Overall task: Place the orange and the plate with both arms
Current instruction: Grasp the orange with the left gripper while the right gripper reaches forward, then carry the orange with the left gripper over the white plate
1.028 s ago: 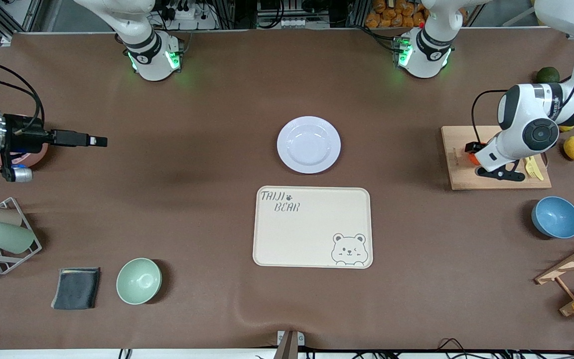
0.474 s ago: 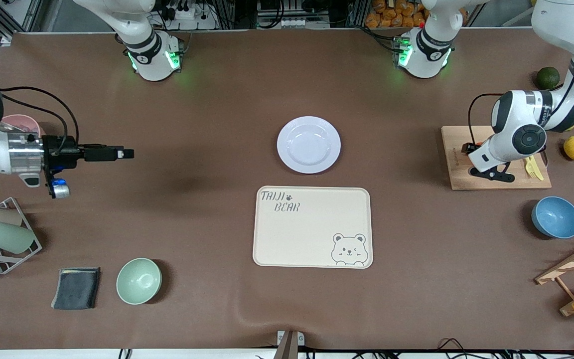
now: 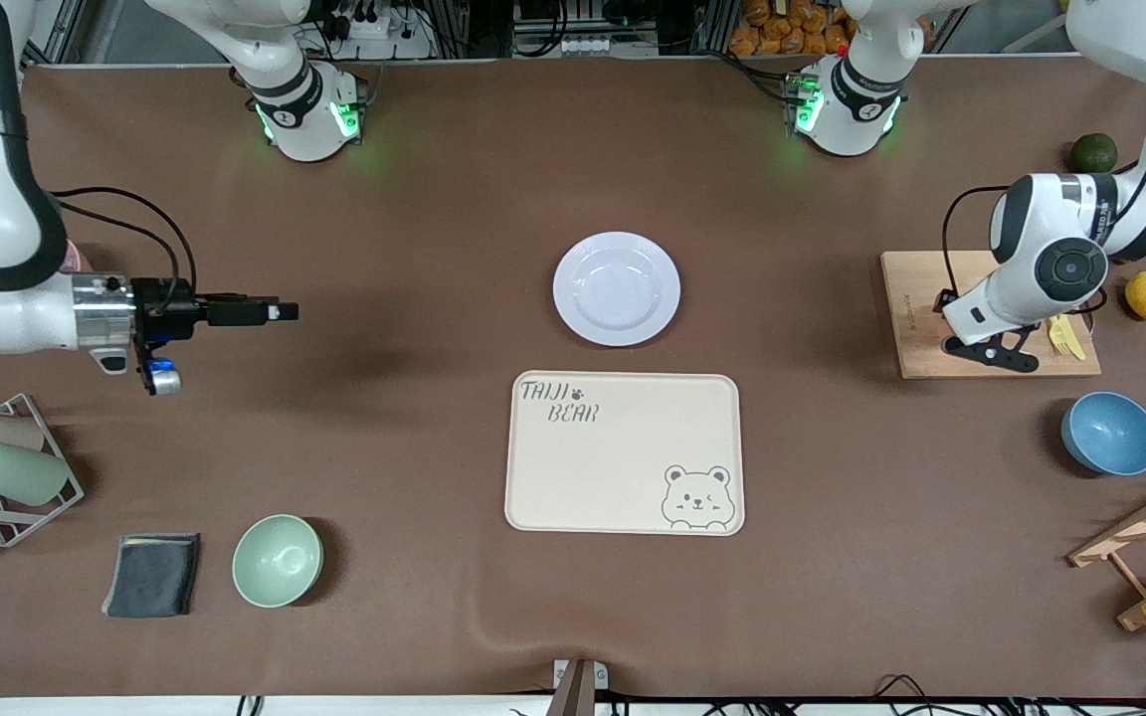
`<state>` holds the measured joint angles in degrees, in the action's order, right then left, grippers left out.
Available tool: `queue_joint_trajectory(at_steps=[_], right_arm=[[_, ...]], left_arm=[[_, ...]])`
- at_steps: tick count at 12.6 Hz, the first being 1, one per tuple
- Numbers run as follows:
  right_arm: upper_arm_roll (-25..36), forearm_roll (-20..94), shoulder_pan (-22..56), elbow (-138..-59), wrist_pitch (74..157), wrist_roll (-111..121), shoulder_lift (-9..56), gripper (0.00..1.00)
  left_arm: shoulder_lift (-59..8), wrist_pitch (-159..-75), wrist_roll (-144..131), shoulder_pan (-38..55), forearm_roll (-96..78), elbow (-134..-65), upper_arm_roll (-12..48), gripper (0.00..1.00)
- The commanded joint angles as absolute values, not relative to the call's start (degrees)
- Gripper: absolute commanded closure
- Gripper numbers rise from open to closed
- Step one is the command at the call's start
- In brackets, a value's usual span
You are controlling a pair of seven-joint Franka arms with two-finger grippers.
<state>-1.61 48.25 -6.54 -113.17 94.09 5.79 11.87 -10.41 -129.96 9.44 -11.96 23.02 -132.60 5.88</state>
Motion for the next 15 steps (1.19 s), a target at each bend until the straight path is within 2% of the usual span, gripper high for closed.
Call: queue_joint_trajectory(at_steps=[1,4,9,11,15], right_arm=[[-1.5,52.5,-3.4,-121.8,101.2,9.7,7.0,0.0],[-1.5,53.9,1.4,-125.7,108.3,9.8,5.7,0.0],[-1.5,60.7,7.6,-131.9,118.5,11.4,4.0,0.0],[-1.4,69.9,9.5,-134.9,121.2,19.6,4.1,0.0],[-1.5,76.4,13.6,-136.8,125.9,22.3,4.6,0.0]], left_arm=[[-8.5,-118.2,9.8,-12.2,16.0,-124.5,11.7,0.83],[-9.1,-109.8,5.8,-12.0,9.8,-115.9,17.1,0.83],[-12.2,-107.3,-11.8,-10.5,5.5,-109.0,28.7,0.83],[-14.5,-106.8,-19.6,-5.3,4.0,-105.7,29.5,0.83],[-24.1,-106.9,-38.5,8.4,2.9,-96.5,29.5,0.83]])
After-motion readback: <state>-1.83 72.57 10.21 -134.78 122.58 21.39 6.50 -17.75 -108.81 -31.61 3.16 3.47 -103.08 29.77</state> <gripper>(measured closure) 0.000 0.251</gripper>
